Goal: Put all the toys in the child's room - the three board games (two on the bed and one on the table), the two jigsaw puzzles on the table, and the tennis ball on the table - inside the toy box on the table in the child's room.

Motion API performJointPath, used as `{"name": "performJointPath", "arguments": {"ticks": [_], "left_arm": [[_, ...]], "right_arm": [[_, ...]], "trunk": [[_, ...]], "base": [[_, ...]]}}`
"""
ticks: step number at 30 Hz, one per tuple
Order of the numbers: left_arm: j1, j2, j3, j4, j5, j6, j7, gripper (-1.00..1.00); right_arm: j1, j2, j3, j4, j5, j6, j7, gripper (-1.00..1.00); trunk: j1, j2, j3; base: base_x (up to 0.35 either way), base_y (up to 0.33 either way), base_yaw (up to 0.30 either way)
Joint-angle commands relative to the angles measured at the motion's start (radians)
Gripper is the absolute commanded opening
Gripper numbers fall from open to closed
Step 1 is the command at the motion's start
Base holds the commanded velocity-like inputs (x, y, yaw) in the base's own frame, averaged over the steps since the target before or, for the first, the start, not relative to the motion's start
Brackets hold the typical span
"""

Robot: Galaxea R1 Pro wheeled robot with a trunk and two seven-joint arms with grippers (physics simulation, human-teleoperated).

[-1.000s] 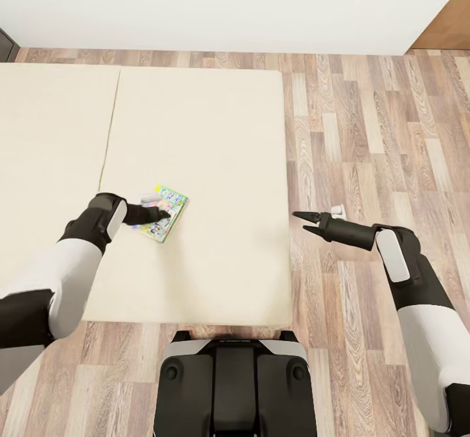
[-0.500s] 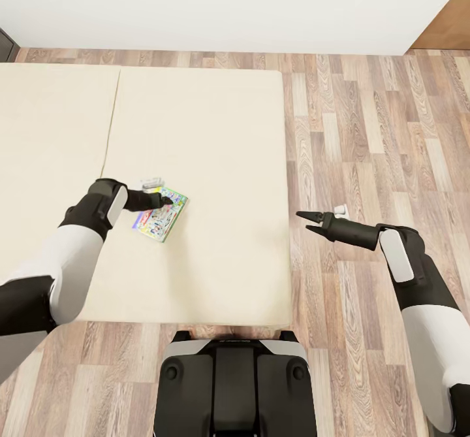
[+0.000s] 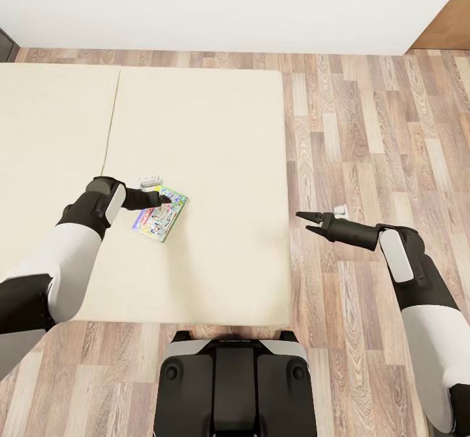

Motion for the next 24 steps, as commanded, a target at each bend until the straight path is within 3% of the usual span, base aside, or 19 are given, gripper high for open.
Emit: {"name": "performJointPath", "arguments": {"ticks": [1,24], "left_arm": [[0.000,0.000,0.004,-0.001,-0.003,0.005,-0.004,1.00],[-0.035,0.012,0.001,0.000,-0.009,-0.004,0.013,1.00]], "right_arm": [[-0.001,0.000,-0.001,0.000,0.006,0.005,0.008,1.00],[0.000,0.000,-0.001,0.000,0.009,0.005,0.006,1.00]], "trunk": [[0.001,-0.002,-0.001],[0.001,-0.002,-0.006]], "base": [[0.000,0.000,0.000],[0.000,0.000,0.000]]}}
